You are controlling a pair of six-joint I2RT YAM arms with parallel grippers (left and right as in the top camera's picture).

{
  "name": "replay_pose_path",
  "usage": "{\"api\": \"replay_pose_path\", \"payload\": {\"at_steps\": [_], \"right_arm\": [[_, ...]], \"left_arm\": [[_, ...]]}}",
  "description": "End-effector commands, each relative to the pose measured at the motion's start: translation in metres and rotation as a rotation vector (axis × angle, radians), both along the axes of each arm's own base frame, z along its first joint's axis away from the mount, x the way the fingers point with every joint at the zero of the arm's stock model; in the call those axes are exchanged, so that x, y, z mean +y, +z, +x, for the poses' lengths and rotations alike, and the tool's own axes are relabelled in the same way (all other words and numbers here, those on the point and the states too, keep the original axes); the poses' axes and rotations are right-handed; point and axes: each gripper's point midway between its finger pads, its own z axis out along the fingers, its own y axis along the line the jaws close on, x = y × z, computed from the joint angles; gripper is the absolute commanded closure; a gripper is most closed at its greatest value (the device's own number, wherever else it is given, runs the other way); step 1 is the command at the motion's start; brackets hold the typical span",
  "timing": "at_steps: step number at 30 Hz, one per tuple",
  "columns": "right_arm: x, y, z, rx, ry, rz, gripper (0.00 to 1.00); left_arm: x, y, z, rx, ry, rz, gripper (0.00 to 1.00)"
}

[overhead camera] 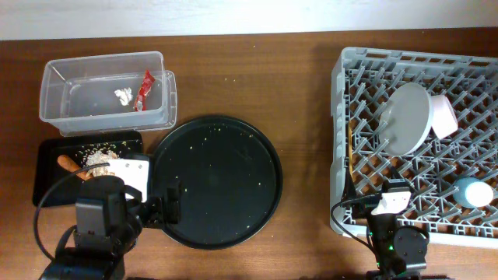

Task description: Sort waste into correct bins and load items into the dishwasher rack

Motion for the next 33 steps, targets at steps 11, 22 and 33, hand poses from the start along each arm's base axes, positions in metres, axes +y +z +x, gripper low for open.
{"api": "replay_pose_path", "payload": {"at_steps": [11, 22, 33], "right_arm": [[-0.002, -0.002, 0.000, 0.001, -0.011, 0.002, 0.02], [-0.002, -0.002, 0.000, 0.001, -0.011, 0.002, 0.02], [-0.002, -0.002, 0.000, 0.001, -0.011, 0.002, 0.02]], "left_arm": [[0.016, 0.007, -0.003, -0.049, 0.045, 0.077, 0.01], [0.027, -0.030, 0.012, -0.593, 0.130, 0.036, 0.01], [0.011, -0.075, 0.025, -0.687, 0.006, 0.083, 0.01]]}}
